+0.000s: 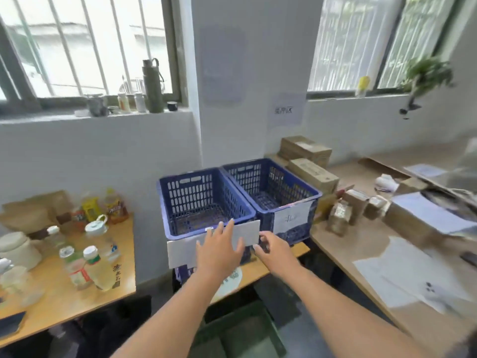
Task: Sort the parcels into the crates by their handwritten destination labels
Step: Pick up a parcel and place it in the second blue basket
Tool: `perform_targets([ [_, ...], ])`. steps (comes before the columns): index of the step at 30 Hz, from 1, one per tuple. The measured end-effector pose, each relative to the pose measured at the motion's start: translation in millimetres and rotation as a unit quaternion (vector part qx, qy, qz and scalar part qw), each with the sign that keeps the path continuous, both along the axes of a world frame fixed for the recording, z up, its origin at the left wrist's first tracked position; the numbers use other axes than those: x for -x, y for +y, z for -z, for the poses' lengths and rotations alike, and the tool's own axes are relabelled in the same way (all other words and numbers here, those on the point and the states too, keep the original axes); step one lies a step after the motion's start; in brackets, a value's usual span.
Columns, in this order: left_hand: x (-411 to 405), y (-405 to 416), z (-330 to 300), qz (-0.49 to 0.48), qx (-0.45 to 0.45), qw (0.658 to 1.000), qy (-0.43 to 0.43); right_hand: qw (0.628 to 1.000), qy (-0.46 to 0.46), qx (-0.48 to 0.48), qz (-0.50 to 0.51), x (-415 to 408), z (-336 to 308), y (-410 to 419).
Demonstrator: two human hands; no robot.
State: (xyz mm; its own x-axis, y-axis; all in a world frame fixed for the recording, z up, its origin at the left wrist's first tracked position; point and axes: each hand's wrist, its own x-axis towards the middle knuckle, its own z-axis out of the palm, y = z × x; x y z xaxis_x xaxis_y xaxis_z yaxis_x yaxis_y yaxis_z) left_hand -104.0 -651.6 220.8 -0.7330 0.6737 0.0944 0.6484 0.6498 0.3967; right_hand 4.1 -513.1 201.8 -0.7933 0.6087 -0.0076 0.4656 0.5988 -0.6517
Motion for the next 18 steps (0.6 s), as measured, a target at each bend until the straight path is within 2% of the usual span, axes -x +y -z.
perform_targets([
  [7, -39.3, 59.0, -54.4, 0.072, -0.169, 0.982, -0.043, 0.993, 0.067, -0.037, 0.092, -54.8, -65.8, 36.2],
  [11, -73.5, 108.1, -63.1, 0.120, -0.195, 0.970, -0.079, 0.986, 0.095, -0.041, 0.132, -91.4, -71.1, 75.3],
  [18, -113.7, 226.5, -52.3, 0.157, -0.176, 0.965, -0.115, 0.975, 0.110, 0.000, 0.190, -144.4, -55.1, 183.8],
])
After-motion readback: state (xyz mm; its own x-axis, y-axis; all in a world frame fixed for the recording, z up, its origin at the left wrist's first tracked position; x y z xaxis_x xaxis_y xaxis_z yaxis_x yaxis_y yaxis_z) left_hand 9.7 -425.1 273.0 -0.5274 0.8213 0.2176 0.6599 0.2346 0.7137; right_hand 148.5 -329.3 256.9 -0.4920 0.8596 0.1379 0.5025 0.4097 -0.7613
